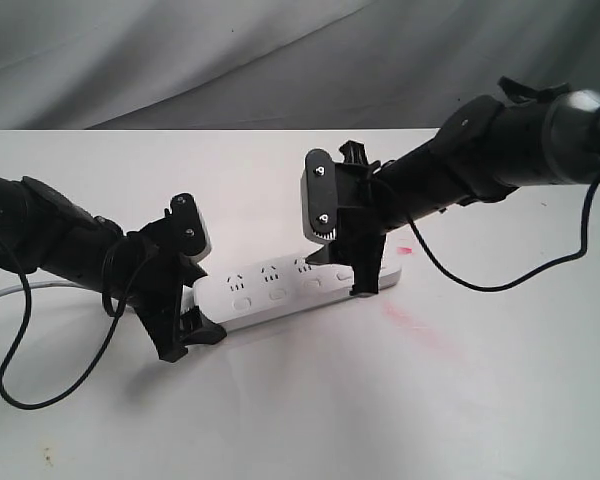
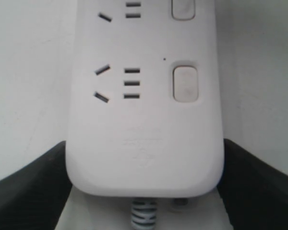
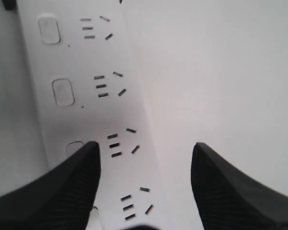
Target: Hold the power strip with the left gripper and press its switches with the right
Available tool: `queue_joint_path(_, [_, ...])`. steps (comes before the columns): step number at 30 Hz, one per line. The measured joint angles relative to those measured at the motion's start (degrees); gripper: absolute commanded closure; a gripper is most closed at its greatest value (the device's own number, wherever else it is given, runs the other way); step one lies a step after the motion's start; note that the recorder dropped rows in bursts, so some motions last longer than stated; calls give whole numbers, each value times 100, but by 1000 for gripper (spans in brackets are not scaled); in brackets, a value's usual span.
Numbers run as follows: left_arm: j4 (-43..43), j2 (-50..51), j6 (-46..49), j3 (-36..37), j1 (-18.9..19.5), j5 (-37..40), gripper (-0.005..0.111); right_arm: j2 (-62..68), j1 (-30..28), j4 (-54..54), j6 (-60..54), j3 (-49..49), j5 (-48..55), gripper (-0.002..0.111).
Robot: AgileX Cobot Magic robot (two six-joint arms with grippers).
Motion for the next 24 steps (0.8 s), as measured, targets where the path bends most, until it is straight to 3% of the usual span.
queue_joint_path(8, [0, 0, 0, 0, 0, 0, 39, -191, -430, 0, -6, 0, 61, 55])
queue_joint_path(24, [0, 0, 0, 0, 0, 0, 39, 60, -456, -105, 60, 25, 203, 55])
